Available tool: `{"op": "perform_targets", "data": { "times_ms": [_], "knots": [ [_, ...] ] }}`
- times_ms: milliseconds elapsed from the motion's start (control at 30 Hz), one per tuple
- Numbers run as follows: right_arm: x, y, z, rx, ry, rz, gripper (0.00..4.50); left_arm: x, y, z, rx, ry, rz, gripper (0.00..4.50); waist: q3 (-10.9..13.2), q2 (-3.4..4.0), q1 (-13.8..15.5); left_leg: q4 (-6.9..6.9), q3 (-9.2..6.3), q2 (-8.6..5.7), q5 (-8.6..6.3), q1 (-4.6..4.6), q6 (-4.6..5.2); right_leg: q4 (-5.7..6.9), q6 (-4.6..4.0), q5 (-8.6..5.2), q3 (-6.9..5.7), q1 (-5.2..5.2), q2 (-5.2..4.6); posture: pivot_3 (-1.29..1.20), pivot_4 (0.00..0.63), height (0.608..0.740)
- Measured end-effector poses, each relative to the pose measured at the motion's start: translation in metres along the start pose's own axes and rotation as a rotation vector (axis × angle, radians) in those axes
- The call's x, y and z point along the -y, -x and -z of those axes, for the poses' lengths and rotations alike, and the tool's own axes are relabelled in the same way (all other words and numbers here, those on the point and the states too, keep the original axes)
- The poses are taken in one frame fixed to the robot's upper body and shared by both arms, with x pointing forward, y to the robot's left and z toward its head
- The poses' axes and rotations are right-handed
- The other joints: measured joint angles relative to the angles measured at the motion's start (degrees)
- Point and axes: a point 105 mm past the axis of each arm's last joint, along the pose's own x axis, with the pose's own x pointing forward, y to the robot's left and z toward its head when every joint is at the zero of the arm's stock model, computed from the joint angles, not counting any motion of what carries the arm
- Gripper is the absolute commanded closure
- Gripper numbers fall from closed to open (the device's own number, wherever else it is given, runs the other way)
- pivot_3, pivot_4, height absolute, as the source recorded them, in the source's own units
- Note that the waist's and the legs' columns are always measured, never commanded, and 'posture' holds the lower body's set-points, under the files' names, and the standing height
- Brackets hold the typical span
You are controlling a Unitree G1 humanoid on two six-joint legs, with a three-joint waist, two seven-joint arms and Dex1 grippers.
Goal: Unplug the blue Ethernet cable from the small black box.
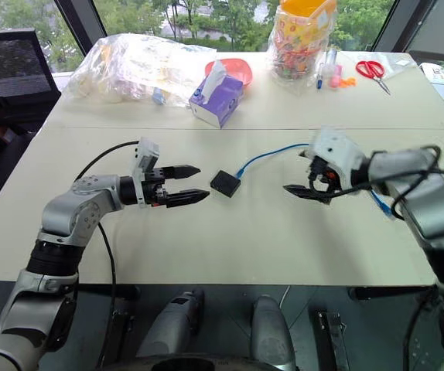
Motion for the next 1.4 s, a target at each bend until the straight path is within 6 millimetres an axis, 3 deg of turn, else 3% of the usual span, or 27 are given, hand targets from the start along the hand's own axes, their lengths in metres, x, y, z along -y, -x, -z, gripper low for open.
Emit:
{"op": "perform_targets", "data": {
  "times_ms": [200, 300, 400, 733, 867, 967, 1200, 1233, 1400],
  "knots": [
    [0.009, -0.053, -0.026, -0.078, 0.350, -0.172, 0.00, 0.000, 0.007, -0.002, 0.029, -0.008, -0.051, 0.04, 0.0, 0.03, -0.1, -0.07, -0.01, -0.01, 0.02, -0.01, -0.01, 0.12, 0.25, 0.11, 0.00, -0.09, 0.03, 0.00, 0.150, 0.728],
    [0.010, -0.072, -0.035, -0.139, 0.557, -0.251, 0.00, 0.003, 0.009, 0.003, 0.029, 0.001, -0.074, 0.04, 0.0, 0.02, -0.1, -0.06, -0.02, -0.01, 0.03, 0.02, -0.03, 0.19, 0.26, 0.11, 0.01, -0.09, 0.05, 0.00, 0.150, 0.728],
    [0.005, -0.088, -0.044, -0.148, 0.658, -0.321, 0.00, 0.003, 0.012, 0.002, 0.039, 0.002, -0.102, 0.04, 0.0, 0.02, 0.0, -0.05, -0.05, -0.02, 0.06, 0.08, -0.08, 0.38, 0.27, 0.11, 0.01, -0.09, 0.06, 0.00, 0.150, 0.728],
    [0.001, -0.126, -0.048, -0.251, 0.886, -0.388, 0.00, 0.006, 0.017, 0.006, 0.047, 0.004, -0.154, 0.04, 0.0, 0.03, -1.4, -0.07, -0.23, -0.01, 0.18, 0.23, -0.27, 0.83, 0.15, 0.06, 0.02, -0.19, 0.17, 0.00, 0.150, 0.728],
    [0.001, -0.132, -0.052, -0.309, 1.004, -0.401, 0.00, 0.005, 0.018, 0.007, 0.049, 0.002, -0.173, 0.04, 0.0, 0.05, -1.7, -0.09, -0.26, 0.00, 0.19, 0.33, -0.30, 0.96, 0.13, 0.05, 0.03, -0.17, 0.21, 0.00, 0.150, 0.728],
    [0.000, -0.135, -0.052, -0.337, 1.047, -0.415, 0.81, 0.006, 0.019, 0.008, 0.050, 0.001, -0.185, 0.00, 0.0, 0.05, -1.9, -0.09, -0.27, 0.00, 0.21, 0.43, -0.32, 1.01, 0.06, 0.01, 0.05, -0.11, 0.22, 0.00, 0.150, 0.728],
    [-0.011, -0.145, -0.050, -0.408, 1.141, -0.482, 4.26, 0.006, 0.021, 0.011, 0.056, 0.005, -0.217, 0.00, 0.0, 0.03, -2.9, -0.09, -0.27, 0.00, 0.19, 0.94, -0.37, 1.57, -0.15, -0.13, 0.17, 0.10, 0.25, 0.00, 0.150, 0.728],
    [-0.012, -0.146, -0.048, -0.413, 1.141, -0.487, 4.45, 0.006, 0.021, 0.011, 0.059, 0.005, -0.219, 0.00, 0.0, 0.02, -3.0, -0.13, -0.27, 0.00, 0.14, 1.10, -0.46, 1.71, -0.22, -0.24, 0.17, 0.16, 0.25, 0.00, 0.150, 0.728],
    [-0.014, -0.147, -0.052, -0.376, 1.116, -0.472, 4.45, 0.008, 0.021, 0.010, 0.065, 0.001, -0.221, 0.00, 0.0, 0.03, -3.0, -0.19, -0.40, 0.08, 0.20, 1.16, -0.36, 1.93, -0.42, -0.35, 0.17, 0.06, 0.40, 0.00, 0.150, 0.728]
  ]
}}
